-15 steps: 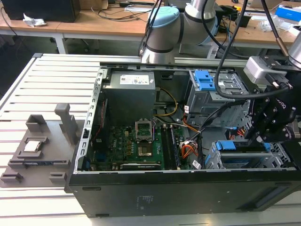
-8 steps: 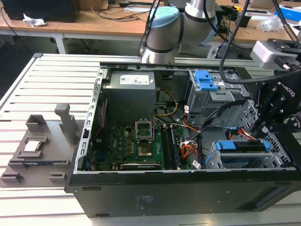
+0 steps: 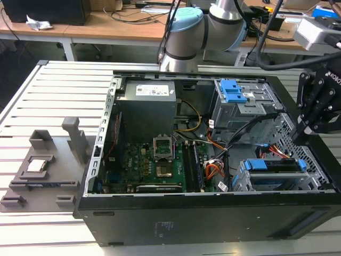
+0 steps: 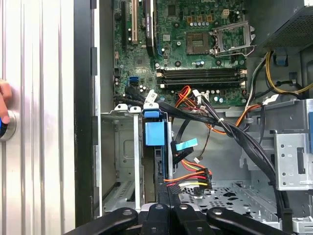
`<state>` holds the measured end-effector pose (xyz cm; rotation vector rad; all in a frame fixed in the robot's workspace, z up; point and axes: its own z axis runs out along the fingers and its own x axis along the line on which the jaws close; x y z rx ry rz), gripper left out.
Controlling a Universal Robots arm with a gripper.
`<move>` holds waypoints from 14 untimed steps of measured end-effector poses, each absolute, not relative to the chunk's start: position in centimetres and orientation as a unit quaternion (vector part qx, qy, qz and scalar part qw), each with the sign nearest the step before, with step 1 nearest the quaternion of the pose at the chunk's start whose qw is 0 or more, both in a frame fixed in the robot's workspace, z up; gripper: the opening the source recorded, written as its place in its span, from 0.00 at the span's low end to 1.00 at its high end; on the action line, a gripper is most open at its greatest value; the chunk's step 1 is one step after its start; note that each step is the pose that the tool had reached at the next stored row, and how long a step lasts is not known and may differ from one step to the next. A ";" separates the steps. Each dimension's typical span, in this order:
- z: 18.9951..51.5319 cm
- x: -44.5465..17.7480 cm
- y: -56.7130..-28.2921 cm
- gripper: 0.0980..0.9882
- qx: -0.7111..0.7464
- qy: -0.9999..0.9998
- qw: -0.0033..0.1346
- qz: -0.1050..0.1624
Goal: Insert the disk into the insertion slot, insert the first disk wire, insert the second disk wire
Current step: 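Insert the first disk wire, then insert the second disk wire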
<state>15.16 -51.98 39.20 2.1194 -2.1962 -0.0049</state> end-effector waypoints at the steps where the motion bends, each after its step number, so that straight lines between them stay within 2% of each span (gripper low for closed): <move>1: 39.2 15.2 -52.0 0.01 0.694 -0.719 0.045 -0.002; 14: 39.3 15.2 -52.0 0.01 0.694 -0.719 0.045 -0.002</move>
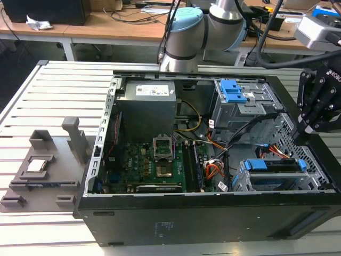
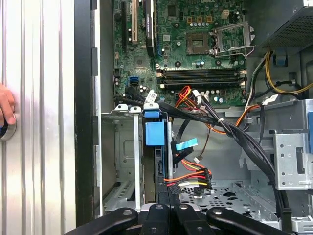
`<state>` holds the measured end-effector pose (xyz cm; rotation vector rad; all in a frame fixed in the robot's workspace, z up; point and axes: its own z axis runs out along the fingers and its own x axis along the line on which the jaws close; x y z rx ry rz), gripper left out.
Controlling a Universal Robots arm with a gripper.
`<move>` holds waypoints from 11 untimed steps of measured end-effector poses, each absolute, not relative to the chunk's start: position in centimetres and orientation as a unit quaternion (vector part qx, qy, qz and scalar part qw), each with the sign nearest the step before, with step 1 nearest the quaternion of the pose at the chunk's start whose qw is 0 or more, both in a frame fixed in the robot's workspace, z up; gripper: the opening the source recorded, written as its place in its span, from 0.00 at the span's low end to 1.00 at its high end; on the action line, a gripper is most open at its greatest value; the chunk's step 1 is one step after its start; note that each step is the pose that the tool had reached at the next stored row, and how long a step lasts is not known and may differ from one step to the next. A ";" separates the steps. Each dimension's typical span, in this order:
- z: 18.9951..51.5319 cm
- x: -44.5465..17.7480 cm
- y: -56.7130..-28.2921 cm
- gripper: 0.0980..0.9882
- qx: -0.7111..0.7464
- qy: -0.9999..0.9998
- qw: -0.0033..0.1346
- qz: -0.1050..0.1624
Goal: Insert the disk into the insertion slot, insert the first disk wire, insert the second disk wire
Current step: 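Insert the second disk wire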
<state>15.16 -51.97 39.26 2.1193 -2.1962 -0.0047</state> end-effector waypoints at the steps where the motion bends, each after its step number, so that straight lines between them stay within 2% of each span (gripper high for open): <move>1: 39.3 15.2 -52.0 0.08 0.694 -0.719 0.045 -0.002; 2: 39.3 15.2 -52.0 0.15 0.694 -0.719 0.045 -0.002; 3: 39.3 15.2 -52.0 0.15 0.694 -0.719 0.045 -0.002; 4: 39.3 15.2 -52.0 0.23 0.694 -0.719 0.045 -0.002; 11: 37.6 13.3 -51.9 0.23 0.700 -0.713 0.045 -0.001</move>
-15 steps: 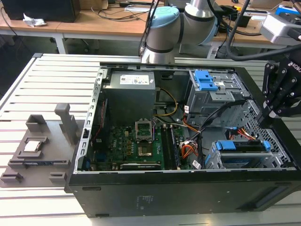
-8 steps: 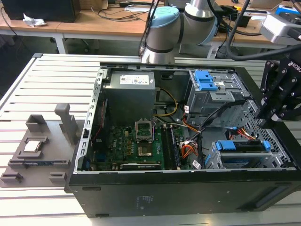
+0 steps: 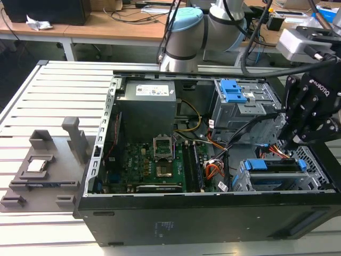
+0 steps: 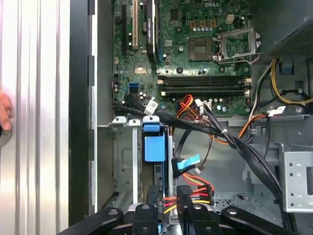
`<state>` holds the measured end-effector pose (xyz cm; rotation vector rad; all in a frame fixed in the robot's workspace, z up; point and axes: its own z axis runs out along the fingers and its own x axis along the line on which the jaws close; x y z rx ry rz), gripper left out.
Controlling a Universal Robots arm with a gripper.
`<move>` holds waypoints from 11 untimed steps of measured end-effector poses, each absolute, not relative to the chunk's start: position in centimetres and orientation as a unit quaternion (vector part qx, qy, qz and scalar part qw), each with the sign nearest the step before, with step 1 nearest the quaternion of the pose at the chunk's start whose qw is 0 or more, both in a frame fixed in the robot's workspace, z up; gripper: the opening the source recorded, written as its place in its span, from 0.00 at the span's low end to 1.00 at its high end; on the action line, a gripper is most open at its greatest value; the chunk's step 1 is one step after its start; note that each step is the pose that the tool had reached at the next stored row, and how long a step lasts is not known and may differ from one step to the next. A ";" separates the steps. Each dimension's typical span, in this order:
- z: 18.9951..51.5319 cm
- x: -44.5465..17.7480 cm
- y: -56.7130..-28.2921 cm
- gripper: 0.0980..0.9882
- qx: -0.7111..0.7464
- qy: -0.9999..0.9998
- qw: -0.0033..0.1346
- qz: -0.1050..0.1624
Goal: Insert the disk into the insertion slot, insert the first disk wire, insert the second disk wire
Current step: 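Insert the second disk wire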
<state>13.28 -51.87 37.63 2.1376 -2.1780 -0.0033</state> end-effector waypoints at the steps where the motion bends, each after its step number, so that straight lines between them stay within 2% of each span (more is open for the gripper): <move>1: 37.5 13.1 -51.8 0.23 0.700 -0.713 0.045 -0.001; 11: 35.4 11.6 -51.5 0.23 0.714 -0.699 0.045 0.000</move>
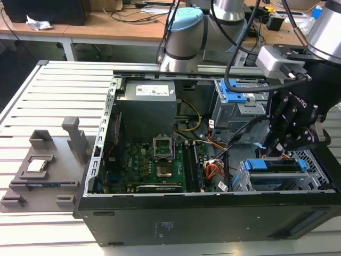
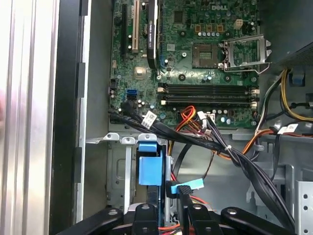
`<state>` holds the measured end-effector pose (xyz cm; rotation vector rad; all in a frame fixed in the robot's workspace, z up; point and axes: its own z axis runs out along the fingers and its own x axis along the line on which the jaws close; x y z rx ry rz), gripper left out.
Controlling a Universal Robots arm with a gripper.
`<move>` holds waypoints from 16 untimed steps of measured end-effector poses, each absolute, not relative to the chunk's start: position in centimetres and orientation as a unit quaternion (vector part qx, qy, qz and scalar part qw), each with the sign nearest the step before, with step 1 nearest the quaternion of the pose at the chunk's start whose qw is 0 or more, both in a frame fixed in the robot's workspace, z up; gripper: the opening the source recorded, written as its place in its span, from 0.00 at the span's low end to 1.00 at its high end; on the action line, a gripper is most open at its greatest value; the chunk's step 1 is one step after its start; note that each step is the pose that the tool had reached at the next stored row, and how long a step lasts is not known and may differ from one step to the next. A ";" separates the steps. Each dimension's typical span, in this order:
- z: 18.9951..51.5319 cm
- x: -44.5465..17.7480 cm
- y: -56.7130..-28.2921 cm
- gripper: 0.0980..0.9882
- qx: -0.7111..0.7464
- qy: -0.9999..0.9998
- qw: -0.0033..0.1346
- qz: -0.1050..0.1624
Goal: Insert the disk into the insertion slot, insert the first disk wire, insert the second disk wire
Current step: 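Insert the second disk wire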
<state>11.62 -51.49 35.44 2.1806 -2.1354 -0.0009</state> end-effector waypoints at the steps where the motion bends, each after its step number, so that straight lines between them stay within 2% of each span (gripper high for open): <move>1: 35.4 11.4 -51.5 0.23 0.717 -0.696 0.045 0.000; 16: 34.9 10.1 -50.3 0.23 0.740 -0.671 0.045 0.002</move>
